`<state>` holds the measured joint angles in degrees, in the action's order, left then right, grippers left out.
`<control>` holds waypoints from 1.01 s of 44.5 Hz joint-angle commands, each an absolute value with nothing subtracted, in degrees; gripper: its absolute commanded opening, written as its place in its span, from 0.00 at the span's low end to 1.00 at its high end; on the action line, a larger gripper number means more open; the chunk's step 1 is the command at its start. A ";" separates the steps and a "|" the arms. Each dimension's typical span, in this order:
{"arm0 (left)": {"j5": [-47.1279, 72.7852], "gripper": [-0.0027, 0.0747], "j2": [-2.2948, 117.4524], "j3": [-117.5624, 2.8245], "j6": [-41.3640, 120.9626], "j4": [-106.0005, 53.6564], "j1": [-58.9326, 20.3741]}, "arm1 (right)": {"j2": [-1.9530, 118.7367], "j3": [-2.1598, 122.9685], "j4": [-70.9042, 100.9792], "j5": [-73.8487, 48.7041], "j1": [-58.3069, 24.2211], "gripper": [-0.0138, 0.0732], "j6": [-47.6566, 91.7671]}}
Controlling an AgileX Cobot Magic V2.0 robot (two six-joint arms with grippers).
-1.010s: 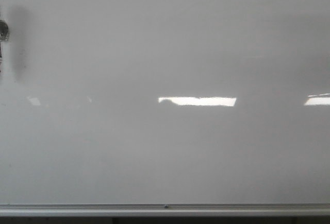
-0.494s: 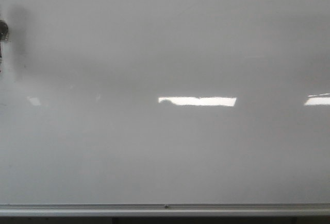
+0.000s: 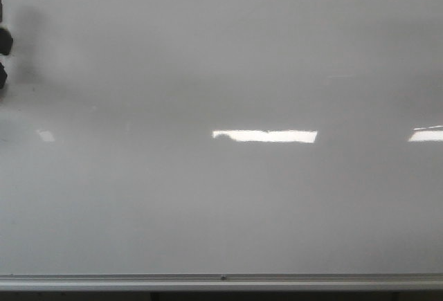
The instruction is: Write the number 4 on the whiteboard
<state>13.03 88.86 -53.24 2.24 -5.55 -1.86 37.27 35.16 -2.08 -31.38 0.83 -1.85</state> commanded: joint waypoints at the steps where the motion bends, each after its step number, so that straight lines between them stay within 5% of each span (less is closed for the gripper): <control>1: 8.71 0.47 87.84 -55.65 1.93 -6.13 -1.85 | 37.71 36.69 -2.72 -27.09 0.77 0.78 -1.30; 13: 8.51 0.44 88.26 -55.76 1.93 -6.13 -2.24 | 37.71 36.69 -2.72 -27.09 0.77 0.78 -1.30; 33: 4.54 0.01 88.26 -55.76 1.93 -2.03 -5.13 | 37.71 36.69 -2.72 -27.09 0.77 0.78 -1.30; 45: 15.74 0.01 83.07 -55.96 2.31 -1.62 -5.13 | 37.71 37.49 -1.68 -27.63 0.71 0.78 -1.30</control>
<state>13.74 88.47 -53.83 2.24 -1.83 -4.74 37.27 35.16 -2.08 -31.28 0.83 -1.77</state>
